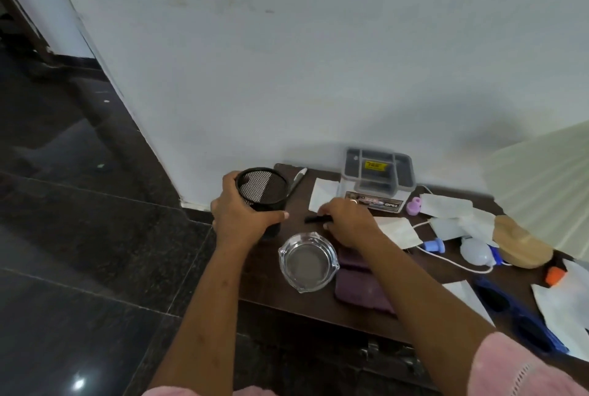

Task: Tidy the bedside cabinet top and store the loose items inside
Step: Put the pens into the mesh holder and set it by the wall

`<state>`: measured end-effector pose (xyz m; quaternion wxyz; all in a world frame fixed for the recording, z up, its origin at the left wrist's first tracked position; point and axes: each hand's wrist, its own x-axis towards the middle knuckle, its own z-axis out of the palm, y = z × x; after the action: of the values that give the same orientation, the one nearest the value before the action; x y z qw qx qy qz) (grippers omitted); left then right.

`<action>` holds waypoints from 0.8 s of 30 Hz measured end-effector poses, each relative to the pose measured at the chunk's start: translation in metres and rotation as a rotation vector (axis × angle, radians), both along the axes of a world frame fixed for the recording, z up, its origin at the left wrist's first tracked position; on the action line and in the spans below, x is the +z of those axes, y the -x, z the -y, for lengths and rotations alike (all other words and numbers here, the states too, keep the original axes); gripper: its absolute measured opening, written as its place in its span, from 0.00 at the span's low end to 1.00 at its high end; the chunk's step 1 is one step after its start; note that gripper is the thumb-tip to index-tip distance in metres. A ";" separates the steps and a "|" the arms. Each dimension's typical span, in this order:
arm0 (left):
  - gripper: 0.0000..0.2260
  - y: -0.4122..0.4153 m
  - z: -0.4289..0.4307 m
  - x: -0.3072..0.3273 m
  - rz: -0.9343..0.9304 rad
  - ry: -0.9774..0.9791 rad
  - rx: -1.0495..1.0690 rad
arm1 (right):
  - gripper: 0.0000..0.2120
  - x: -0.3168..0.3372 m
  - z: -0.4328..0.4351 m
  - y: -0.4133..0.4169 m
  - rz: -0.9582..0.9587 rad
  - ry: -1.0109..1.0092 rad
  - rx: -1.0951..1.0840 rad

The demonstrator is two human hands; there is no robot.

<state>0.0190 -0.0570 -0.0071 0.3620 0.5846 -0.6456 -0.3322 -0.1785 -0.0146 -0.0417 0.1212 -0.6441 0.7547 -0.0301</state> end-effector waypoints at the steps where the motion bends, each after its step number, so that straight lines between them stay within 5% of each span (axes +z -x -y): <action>1: 0.43 -0.002 0.002 -0.004 -0.004 0.001 0.001 | 0.16 -0.005 0.004 0.000 -0.079 -0.002 0.022; 5: 0.43 -0.002 0.008 -0.016 0.057 0.004 -0.036 | 0.11 -0.016 0.014 -0.003 -0.244 0.082 0.075; 8: 0.43 -0.002 0.009 -0.020 0.077 -0.005 -0.034 | 0.10 -0.015 0.017 -0.003 -0.198 0.179 0.053; 10: 0.43 -0.003 0.010 -0.021 0.069 -0.012 -0.026 | 0.09 -0.002 0.017 -0.005 0.093 0.398 -0.073; 13: 0.44 -0.001 0.007 -0.019 0.070 -0.010 -0.031 | 0.11 0.032 0.022 -0.015 0.807 0.678 -0.218; 18: 0.43 0.007 -0.001 -0.012 0.108 -0.003 -0.090 | 0.10 0.072 0.020 -0.032 1.254 0.411 -0.178; 20: 0.43 0.009 -0.002 -0.010 0.111 0.017 -0.108 | 0.11 0.082 0.020 -0.035 1.161 0.242 -0.095; 24: 0.42 0.013 -0.005 -0.004 0.148 0.046 -0.141 | 0.11 0.099 0.026 -0.041 0.337 -0.104 0.205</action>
<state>0.0058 -0.0523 -0.0109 0.3024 0.5521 -0.7177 -0.2978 -0.1378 -0.0408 0.0568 0.2813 -0.6963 0.6547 -0.0861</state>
